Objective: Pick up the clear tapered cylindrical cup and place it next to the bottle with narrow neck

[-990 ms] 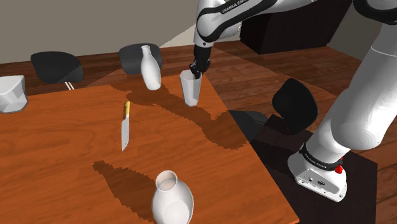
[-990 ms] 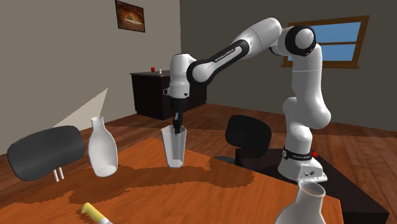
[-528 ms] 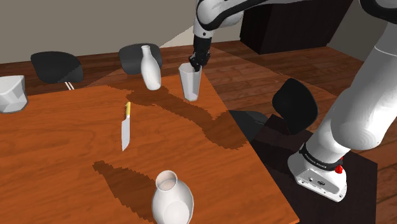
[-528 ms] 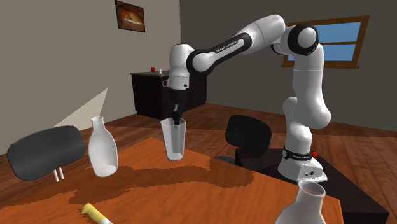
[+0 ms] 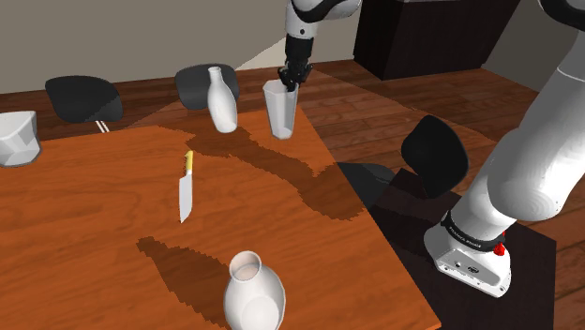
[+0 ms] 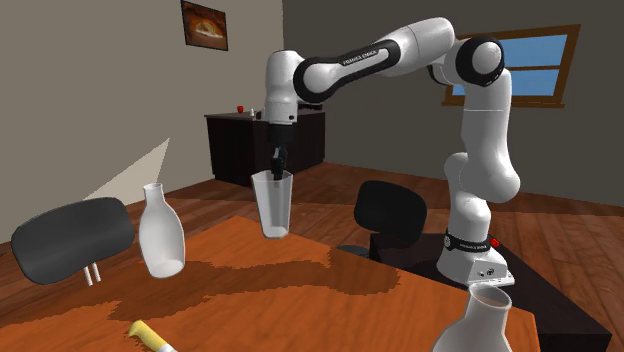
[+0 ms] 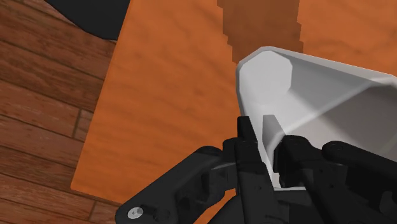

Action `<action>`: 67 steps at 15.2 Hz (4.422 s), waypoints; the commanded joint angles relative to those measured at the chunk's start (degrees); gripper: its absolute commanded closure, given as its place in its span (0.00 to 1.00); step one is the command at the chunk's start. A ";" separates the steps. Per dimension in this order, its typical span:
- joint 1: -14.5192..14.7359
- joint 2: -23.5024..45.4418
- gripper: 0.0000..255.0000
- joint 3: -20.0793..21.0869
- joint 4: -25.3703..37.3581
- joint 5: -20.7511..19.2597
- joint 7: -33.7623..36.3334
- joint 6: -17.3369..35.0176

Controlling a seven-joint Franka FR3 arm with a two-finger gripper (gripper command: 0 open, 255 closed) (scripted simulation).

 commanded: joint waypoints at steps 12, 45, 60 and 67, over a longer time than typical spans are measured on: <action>-0.09 -0.85 1.00 -0.08 8.94 -0.35 0.92 -9.74; 2.70 2.21 1.00 1.93 35.38 -1.01 7.97 -32.54; 13.10 -4.42 1.00 12.03 26.75 -2.40 28.06 -28.91; 18.26 -2.21 1.00 17.32 29.27 -4.06 38.26 -28.75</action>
